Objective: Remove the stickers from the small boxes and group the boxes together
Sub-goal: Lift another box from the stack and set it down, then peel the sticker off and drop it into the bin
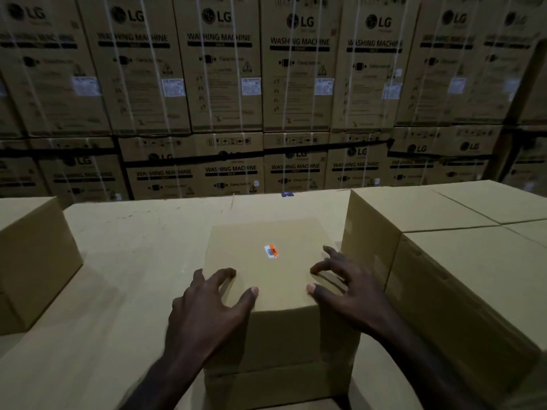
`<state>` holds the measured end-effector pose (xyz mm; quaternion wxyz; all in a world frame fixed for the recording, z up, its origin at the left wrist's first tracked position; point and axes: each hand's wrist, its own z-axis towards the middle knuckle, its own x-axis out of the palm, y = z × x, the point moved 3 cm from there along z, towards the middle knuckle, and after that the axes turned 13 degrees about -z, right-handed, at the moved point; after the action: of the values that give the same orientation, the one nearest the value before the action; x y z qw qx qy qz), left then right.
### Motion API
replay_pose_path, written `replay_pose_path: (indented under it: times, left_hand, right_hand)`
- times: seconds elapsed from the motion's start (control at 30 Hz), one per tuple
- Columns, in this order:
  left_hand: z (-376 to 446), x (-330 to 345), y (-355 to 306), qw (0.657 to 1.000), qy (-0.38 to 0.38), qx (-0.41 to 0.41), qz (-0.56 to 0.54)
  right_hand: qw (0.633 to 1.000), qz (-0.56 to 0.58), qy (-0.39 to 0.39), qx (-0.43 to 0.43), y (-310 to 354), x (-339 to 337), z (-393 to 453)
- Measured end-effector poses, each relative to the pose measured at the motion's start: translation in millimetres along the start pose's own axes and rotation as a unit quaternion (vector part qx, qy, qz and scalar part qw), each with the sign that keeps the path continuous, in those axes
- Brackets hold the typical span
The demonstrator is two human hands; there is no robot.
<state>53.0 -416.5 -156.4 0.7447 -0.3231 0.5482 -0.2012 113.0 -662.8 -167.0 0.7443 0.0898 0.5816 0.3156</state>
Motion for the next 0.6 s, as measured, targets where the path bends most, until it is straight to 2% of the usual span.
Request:
replay_pose_path:
  times: [0.23,0.43,0.6]
  left_hand:
    - [5.4,3.9,7.7,0.998,0.045,-0.011,0.044]
    - [34.8,9.0,-4.3,0.984,0.098,0.053,0.141]
    - [52.7,22.9,-11.4,0.969,0.138,0.069,0.190]
  right_hand:
    - [0.998,-0.048,0.029,-0.004,1.6,-1.1,-4.2]
    - [0.986,-0.151,0.065,-0.010,30.6,-12.2,28.1]
    - [0.989,-0.118,0.083,-0.020,54.7,5.7,59.8]
